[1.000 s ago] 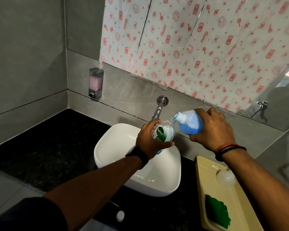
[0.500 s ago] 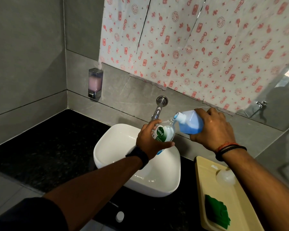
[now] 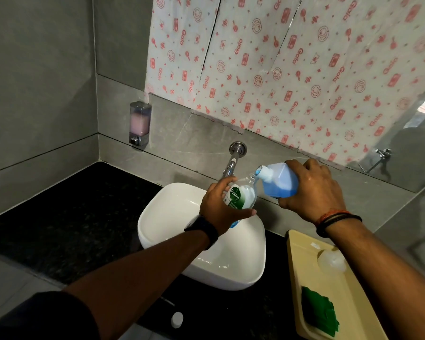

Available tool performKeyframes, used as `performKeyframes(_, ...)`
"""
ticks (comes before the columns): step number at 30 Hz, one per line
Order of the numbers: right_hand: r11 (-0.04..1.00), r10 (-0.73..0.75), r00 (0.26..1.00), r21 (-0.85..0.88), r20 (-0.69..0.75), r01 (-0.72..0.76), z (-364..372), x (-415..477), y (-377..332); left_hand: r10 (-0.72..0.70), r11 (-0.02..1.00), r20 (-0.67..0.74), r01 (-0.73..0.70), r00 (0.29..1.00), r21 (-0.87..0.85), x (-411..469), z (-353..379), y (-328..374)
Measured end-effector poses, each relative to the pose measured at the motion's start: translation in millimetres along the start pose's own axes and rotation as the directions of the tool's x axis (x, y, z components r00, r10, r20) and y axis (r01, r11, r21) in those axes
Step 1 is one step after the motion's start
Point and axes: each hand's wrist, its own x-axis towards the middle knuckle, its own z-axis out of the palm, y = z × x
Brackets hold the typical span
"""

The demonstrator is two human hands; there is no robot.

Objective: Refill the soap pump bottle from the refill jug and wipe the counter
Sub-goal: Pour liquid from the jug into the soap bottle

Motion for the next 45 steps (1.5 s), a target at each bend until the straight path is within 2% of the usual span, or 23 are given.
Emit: performKeyframes(45, 1.0, -0.012, 1.0, -0.02, -0.017, 0.012, -11.0, -9.2, -2.9, 0.006, 0.999, 0.015, -0.005, 1.0, -0.034, -8.5, -6.0, 9.3)
